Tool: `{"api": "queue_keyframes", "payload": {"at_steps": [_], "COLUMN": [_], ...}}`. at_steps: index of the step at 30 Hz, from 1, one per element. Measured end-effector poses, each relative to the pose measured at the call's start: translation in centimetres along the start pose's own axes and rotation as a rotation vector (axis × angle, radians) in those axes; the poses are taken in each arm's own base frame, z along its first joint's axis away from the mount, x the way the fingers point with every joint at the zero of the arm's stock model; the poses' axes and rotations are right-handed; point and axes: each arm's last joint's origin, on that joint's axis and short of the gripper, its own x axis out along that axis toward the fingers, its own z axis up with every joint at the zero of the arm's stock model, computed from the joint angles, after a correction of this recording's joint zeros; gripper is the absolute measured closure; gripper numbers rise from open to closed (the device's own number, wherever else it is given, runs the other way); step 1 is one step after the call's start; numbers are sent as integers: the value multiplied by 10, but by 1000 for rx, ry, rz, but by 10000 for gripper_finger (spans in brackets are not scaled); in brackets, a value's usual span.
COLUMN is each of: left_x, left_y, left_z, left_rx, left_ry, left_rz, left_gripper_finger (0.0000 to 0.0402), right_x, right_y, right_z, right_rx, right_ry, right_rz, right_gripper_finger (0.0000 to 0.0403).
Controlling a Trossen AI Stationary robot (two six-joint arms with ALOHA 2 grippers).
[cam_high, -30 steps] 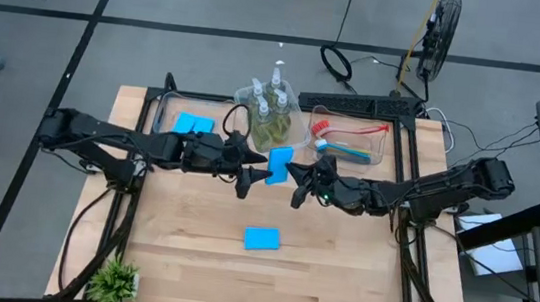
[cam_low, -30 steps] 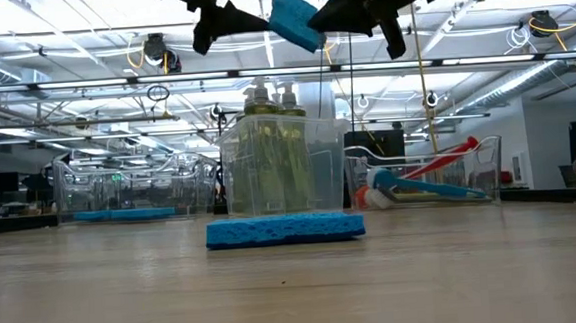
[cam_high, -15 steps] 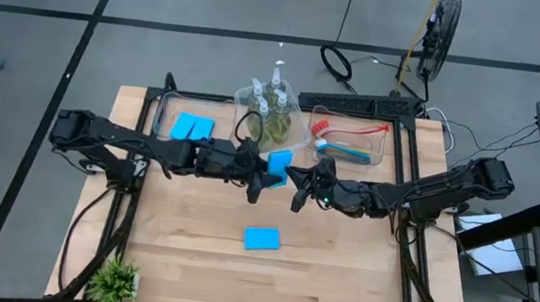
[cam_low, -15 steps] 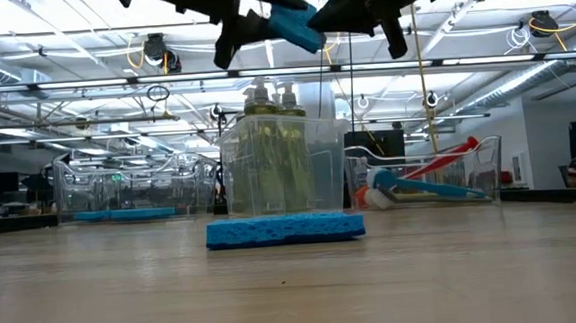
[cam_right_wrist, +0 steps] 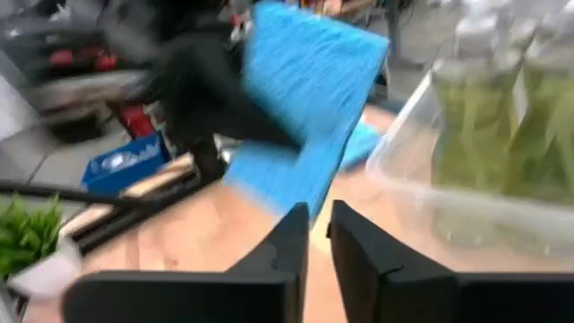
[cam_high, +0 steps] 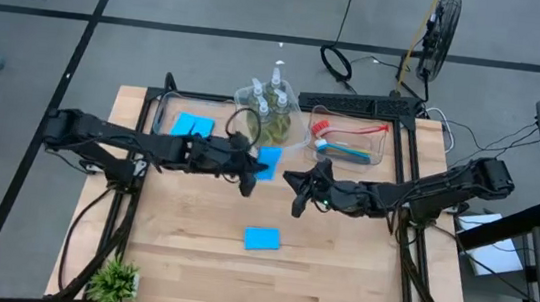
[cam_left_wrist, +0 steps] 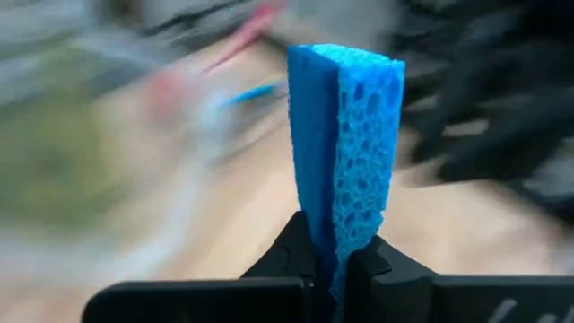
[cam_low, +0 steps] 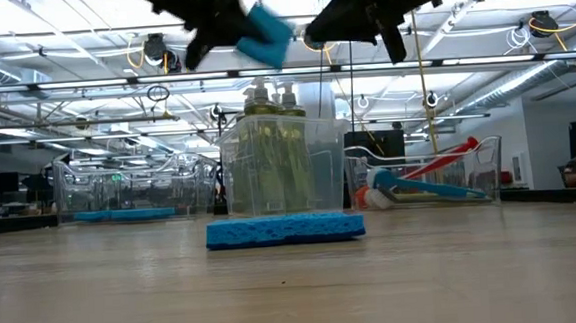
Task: Pick & Place Kitchen Sink Supplies
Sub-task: Put the sponge into the left transparent bin
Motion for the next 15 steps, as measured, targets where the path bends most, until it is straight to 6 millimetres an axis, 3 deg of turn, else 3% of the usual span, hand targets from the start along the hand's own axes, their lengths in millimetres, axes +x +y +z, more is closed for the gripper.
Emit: {"api": "queue_keyframes", "payload": {"at_steps": [8,13,15], "left_x": [-70,-115,-122], "left_y": [41,70,79], "left_z": [1,-4,-4], "left_rx": [-115,-251,-273], "left_ry": [41,-1,19], "left_rz": [478,750,809], "left_gripper_finger": [393,393,393], "right_x": [-1,-2,-2], "right_y": [-8,-10,-10], "right_z": [-15,-17,-18], "right_rx": [14,-13,-29], "right_ry": [139,168,170], "right_rz": [-62,-78,-79], "right_gripper_finger": [271,239,232]}}
